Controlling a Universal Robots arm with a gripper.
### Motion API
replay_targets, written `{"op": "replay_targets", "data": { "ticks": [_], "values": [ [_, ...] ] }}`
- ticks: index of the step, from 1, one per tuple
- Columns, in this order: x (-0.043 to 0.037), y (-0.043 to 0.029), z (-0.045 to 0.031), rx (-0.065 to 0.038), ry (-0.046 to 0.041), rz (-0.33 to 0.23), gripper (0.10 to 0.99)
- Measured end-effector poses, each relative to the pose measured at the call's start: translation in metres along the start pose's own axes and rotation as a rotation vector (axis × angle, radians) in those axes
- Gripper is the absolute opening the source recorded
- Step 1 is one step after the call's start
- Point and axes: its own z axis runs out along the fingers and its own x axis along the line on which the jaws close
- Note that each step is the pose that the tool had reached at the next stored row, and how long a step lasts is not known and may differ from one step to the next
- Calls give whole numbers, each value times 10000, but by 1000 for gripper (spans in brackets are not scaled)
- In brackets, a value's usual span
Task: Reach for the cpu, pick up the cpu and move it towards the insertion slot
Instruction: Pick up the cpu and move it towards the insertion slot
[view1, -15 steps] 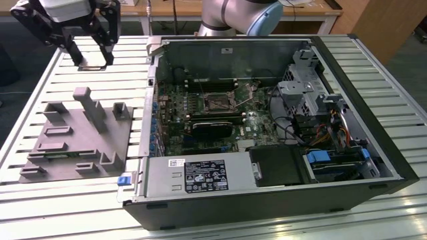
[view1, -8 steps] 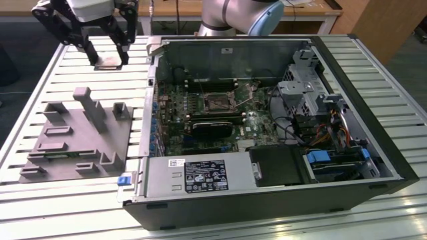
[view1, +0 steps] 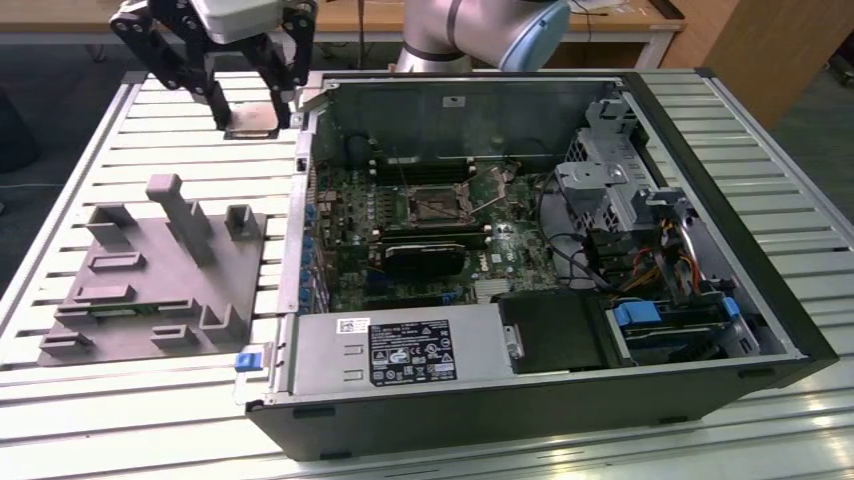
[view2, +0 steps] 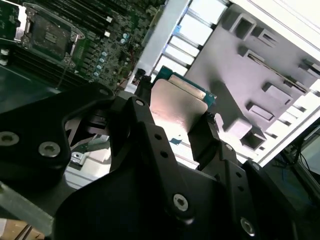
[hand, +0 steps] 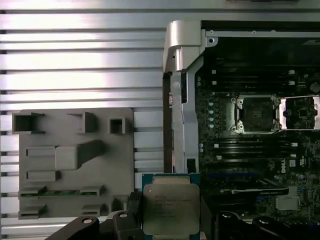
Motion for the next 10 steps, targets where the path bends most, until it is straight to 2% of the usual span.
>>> {"op": "replay_targets", "data": {
  "ticks": [10],
  "values": [
    [-422, 18, 15, 2, 46, 2, 541]
  ]
}}
